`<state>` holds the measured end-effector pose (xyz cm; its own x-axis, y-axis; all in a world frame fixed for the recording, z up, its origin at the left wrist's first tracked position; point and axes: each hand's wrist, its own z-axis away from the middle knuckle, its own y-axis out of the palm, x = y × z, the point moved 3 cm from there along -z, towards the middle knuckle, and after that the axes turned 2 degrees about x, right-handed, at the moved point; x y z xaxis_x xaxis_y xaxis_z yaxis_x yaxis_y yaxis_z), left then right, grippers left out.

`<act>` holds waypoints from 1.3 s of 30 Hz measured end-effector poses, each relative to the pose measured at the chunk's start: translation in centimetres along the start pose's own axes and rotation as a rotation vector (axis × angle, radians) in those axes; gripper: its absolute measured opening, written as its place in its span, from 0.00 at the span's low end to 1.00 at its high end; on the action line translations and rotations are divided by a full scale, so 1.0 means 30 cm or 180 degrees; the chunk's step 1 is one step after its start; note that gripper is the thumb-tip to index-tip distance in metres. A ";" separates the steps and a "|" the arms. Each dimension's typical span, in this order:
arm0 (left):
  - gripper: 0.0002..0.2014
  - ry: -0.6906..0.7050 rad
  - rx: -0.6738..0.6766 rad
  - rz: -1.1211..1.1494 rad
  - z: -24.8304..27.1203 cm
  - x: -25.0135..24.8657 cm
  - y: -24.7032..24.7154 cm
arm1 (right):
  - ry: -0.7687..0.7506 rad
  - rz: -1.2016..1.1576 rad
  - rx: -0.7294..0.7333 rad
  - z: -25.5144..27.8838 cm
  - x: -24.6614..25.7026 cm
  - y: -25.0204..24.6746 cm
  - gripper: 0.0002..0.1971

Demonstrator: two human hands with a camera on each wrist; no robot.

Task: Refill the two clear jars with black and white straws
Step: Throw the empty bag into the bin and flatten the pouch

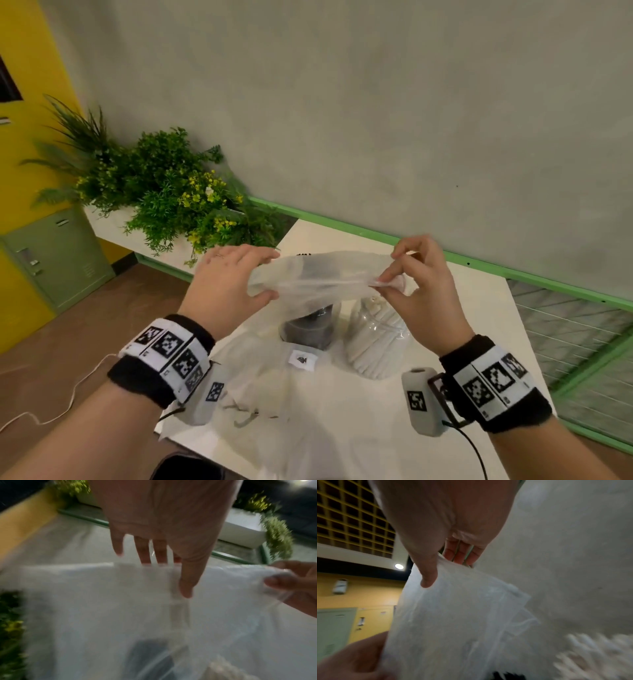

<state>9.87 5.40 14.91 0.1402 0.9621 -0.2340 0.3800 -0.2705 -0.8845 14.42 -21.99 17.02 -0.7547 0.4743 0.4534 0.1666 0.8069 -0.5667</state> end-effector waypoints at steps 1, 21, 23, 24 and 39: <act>0.17 0.0114 -0.0012 0.0127 -0.005 -0.027 -0.004 | -0.0156 -0.0038 0.0002 -0.012 0.042 -0.005 0.09; 0.20 -0.1629 0.1029 0.5490 0.102 -0.240 0.103 | 0.0644 0.0271 0.0946 0.134 0.108 0.280 0.65; 0.21 -0.1606 0.1238 0.5813 0.105 -0.244 0.112 | 0.0748 0.0171 0.0855 0.151 0.124 0.311 0.69; 0.22 -0.1566 0.1301 0.5978 0.103 -0.249 0.106 | 0.0808 0.0140 0.0826 0.156 0.127 0.321 0.71; 0.30 0.0280 -0.0405 0.2218 0.109 -0.230 -0.006 | 0.1781 -0.0478 0.1342 0.113 0.019 0.291 0.20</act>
<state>5.85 -1.08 15.38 0.4607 0.5588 -0.6896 0.2782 -0.8287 -0.4857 13.31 -15.88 10.01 -0.2929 0.5694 0.7681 -0.2583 0.7263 -0.6370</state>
